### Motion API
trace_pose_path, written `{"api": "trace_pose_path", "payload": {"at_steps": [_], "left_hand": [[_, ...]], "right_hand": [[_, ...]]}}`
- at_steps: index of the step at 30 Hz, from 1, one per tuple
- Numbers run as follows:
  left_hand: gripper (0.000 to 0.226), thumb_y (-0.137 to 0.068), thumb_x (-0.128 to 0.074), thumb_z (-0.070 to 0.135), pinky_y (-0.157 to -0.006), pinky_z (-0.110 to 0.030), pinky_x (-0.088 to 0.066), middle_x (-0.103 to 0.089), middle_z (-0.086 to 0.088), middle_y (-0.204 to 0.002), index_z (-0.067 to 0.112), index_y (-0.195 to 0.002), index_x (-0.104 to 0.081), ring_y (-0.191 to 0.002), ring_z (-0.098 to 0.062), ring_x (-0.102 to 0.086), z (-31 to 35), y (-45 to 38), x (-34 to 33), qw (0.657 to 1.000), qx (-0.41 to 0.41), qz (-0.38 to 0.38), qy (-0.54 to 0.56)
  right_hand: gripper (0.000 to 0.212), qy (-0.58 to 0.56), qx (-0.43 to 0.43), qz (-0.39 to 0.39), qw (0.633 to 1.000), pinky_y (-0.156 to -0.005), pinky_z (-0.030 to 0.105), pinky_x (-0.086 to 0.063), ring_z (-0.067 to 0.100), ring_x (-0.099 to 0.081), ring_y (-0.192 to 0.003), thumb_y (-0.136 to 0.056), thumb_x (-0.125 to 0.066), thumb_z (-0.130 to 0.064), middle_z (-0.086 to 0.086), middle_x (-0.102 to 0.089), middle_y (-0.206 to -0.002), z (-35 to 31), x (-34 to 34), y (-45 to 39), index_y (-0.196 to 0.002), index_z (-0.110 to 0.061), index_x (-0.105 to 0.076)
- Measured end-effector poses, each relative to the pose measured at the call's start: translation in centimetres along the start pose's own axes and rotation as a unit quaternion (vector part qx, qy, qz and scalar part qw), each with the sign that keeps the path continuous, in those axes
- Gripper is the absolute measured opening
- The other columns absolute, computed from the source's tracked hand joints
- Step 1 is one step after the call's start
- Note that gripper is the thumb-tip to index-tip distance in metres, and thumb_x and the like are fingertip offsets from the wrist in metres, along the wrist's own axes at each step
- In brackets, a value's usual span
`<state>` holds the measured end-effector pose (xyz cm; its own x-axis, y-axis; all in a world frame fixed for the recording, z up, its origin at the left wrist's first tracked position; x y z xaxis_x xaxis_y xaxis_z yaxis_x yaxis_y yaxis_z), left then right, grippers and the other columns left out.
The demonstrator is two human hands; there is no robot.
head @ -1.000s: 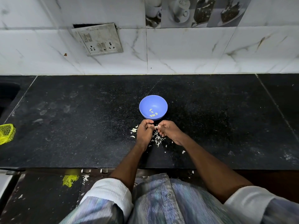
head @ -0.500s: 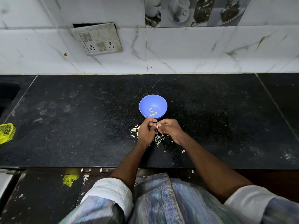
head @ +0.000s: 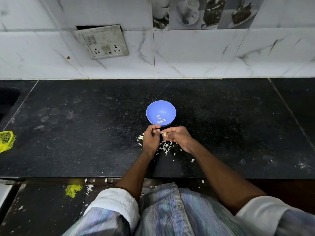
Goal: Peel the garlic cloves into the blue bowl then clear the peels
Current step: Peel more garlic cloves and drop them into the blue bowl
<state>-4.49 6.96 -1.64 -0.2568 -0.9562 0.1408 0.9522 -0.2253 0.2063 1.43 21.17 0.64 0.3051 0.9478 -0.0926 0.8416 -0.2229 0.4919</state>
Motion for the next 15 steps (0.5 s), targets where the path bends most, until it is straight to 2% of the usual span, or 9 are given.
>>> {"api": "trace_pose_path", "payload": {"at_steps": [5,10,15], "left_hand": [[0.022,-0.101,-0.058,0.0,-0.073,-0.027,-0.054,-0.066,0.002,-0.078,0.02,-0.103,-0.068,-0.074,-0.01,-0.06,0.2,0.0,-0.05,1.0,0.007,-0.001,0.027],[0.021,-0.101,-0.058,0.001,-0.07,-0.033,-0.051,-0.066,-0.001,-0.076,0.019,-0.104,-0.069,-0.069,-0.014,-0.056,0.12,-0.16,-0.07,0.998,0.027,-0.005,0.048],[0.019,-0.101,-0.06,0.003,-0.077,-0.039,-0.054,-0.07,-0.005,-0.082,0.019,-0.105,-0.071,-0.078,-0.02,-0.063,0.12,-0.1,-0.36,0.997,0.042,-0.017,0.061]], "right_hand": [[0.029,-0.018,0.0,-0.002,1.0,-0.095,0.037,-0.06,0.033,-0.074,-0.103,-0.085,-0.066,0.016,0.022,-0.077,-0.103,-0.29,-0.07,0.09,-0.107,0.0,-0.075],[0.028,0.014,0.004,0.012,1.0,-0.093,0.039,-0.06,0.029,-0.076,-0.095,-0.083,-0.07,0.011,0.02,-0.078,-0.098,-0.14,0.08,-0.08,-0.107,-0.002,-0.076],[0.029,0.017,0.007,0.022,1.0,-0.09,0.038,-0.061,0.027,-0.075,-0.089,-0.083,-0.067,0.013,0.016,-0.078,-0.093,-0.31,0.31,0.01,-0.104,-0.004,-0.077]]}}
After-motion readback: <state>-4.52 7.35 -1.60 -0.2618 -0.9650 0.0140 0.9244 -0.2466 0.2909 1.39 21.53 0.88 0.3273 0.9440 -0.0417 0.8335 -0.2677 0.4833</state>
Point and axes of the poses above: each hand's wrist, its own y-axis away from the middle knuckle, its own x-axis out of the back of the hand, z = x × y, the point moved 3 cm from there along -y, towards the middle knuckle
